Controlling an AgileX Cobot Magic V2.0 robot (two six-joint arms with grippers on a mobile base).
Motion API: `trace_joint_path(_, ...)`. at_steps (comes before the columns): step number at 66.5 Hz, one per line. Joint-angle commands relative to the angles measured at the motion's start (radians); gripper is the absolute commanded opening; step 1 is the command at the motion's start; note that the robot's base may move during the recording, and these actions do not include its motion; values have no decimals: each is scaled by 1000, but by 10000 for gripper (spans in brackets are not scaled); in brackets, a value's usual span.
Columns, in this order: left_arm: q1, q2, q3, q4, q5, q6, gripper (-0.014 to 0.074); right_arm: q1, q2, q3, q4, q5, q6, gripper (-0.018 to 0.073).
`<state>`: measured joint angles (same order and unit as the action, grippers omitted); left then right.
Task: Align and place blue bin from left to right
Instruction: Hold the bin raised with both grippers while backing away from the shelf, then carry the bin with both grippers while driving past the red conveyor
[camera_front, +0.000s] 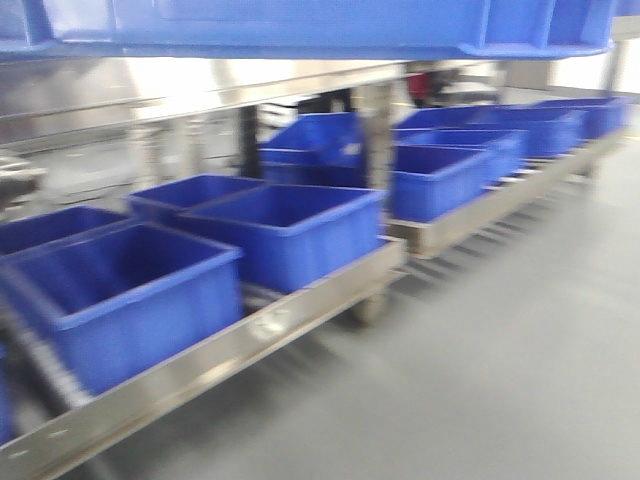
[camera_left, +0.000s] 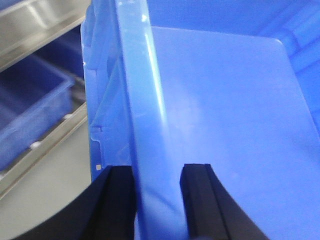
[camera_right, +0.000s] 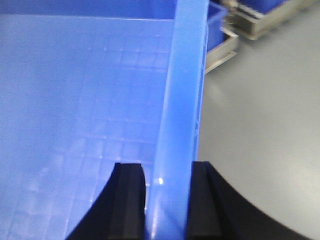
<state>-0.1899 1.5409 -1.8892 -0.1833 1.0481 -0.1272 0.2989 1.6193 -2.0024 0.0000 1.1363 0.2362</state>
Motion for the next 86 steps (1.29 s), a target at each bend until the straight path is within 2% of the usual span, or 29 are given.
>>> trace_joint_path(1, -14, -18, -18, -117, -103, 11, -111, 11, -25, -12, 74, -95, -9, -71)
trace_joint_path(86, -14, -18, -18, -117, -103, 11, -111, 11, -25, -12, 74, -95, -9, -71)
